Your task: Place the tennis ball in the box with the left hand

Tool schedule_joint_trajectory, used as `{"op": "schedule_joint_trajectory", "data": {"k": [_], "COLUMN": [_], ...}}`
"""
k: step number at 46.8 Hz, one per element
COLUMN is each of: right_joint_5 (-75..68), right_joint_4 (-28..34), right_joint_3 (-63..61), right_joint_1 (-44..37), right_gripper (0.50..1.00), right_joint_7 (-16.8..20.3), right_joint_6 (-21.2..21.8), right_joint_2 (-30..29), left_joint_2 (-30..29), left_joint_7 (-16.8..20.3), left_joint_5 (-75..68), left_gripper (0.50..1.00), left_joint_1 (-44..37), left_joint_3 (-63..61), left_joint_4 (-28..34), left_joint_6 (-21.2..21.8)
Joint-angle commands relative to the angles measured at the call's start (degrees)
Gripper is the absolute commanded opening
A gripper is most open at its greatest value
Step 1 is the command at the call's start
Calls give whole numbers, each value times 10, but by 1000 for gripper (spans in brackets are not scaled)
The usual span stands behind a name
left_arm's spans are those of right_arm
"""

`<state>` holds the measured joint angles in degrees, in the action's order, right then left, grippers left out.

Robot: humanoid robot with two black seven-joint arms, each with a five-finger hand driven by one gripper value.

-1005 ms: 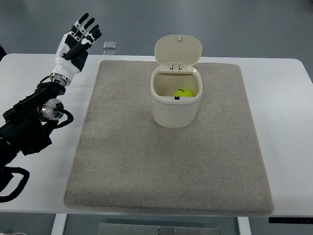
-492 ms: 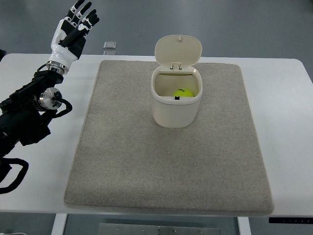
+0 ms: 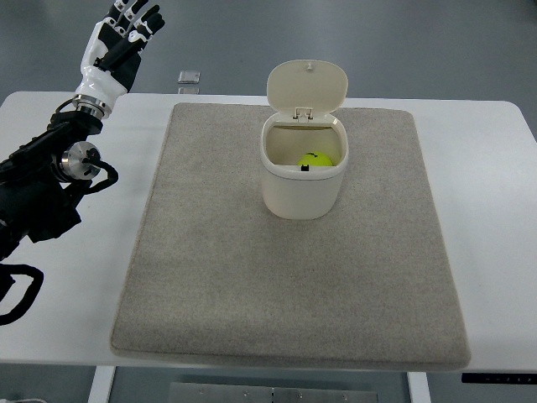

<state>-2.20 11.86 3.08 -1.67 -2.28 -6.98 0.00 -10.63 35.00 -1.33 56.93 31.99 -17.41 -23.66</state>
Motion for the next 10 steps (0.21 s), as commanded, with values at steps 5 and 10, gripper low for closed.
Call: {"op": "schedule_joint_trajectory", "data": {"k": [5,10], "right_joint_5": [0,0], "right_joint_4": [0,0], "right_joint_3": [0,-4], "right_joint_1": [0,0], "right_gripper": [901,901], "right_joint_7": [0,0], "right_joint_6": [0,0], "right_joint_2": [0,0], "left_joint_2": [1,1], "left_joint_7": [0,0], "left_joint_5": [1,1], "left_gripper": [879,879], "left_joint_1": [0,-2], "left_joint_3": [2,3], "left_joint_4": [0,0], "left_joint_6": [1,1]}}
